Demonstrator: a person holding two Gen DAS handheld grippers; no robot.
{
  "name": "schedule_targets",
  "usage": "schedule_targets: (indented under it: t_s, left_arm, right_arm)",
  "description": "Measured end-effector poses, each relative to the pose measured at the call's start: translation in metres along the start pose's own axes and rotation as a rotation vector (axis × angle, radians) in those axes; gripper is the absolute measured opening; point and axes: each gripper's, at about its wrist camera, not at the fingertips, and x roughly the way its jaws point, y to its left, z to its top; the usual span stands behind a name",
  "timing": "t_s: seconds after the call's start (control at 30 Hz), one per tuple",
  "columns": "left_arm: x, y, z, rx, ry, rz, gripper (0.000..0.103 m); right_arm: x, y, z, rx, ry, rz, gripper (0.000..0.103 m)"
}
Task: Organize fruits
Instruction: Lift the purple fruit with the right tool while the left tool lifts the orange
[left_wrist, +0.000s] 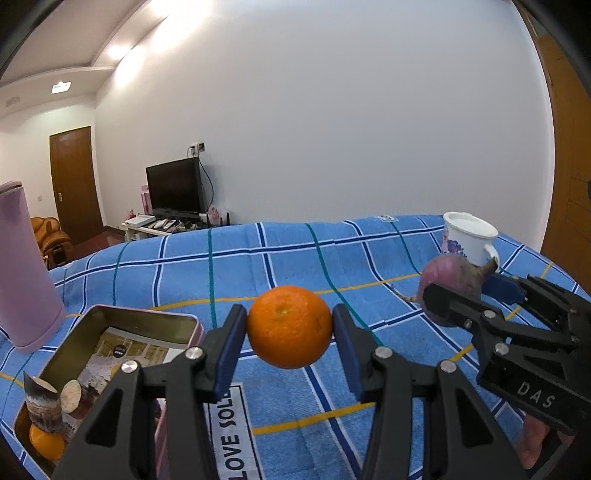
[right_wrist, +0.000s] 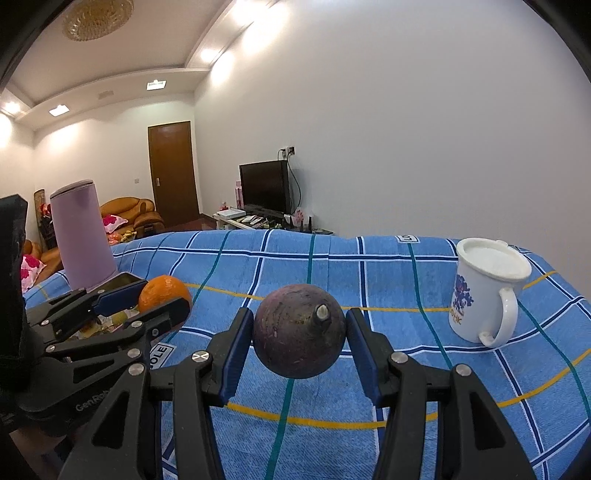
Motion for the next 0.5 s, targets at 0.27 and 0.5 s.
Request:
schedule_targets:
  t_s: [0.27, 0.5]
  left_arm:
    - [-0.008, 0.001, -0.003, 0.001, -0.018, 0.008, 0.050]
    - [-0.014, 0.005, -0.005, -0.012, -0.034, 0.014, 0.050]
  right_arm:
    - [-0.005, 0.002, -0.002, -0.011, -0.026, -0.003, 0.053]
    - [-0.009, 0.003, -0.004, -0.019, -0.043, -0.007, 0.053]
